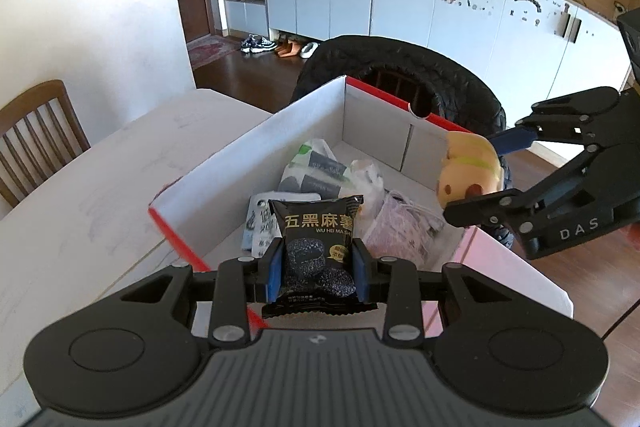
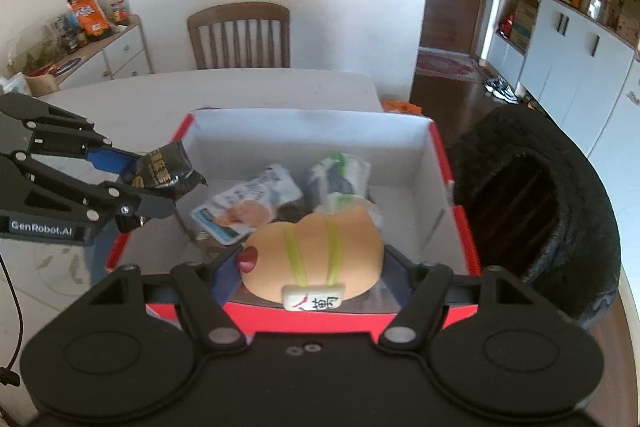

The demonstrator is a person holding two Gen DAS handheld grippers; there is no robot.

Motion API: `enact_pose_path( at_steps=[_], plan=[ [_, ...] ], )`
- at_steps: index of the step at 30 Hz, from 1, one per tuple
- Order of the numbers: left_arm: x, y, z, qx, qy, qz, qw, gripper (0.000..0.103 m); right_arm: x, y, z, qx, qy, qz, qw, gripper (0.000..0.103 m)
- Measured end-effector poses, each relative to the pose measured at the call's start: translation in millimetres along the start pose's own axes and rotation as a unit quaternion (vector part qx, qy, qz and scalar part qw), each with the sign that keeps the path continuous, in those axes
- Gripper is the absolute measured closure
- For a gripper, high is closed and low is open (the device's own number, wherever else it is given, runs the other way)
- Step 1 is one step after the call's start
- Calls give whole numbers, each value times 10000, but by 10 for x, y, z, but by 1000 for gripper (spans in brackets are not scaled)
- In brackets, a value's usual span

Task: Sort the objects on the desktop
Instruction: 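Carry the dark snack bag and bread toy over the shoebox with both tools, then lower both items into the shoebox and open both tools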

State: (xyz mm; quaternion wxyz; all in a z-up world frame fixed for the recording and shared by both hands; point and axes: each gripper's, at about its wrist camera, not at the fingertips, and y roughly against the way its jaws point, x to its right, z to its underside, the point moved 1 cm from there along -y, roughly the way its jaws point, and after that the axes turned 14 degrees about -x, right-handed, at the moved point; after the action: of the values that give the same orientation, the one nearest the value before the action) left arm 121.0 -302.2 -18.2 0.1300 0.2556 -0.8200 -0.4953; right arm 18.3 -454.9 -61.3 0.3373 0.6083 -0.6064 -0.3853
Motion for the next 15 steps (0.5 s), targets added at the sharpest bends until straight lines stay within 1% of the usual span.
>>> enact_pose_path(
  at_steps=[6,11,15],
  plan=[
    [8,-220,-232,-217,-45,-55,9997,70,200,-132,-50,-100,-162,20,9998,31],
    [-22,-420,-354,-435,-5,-57,9990,70,273,-298,-127,-293,-163,-29,9994,31],
    [-26,-569,-422,-609,0,-72,9981,70,299,-445,-171,-437,-158,66,9989,31]
  ],
)
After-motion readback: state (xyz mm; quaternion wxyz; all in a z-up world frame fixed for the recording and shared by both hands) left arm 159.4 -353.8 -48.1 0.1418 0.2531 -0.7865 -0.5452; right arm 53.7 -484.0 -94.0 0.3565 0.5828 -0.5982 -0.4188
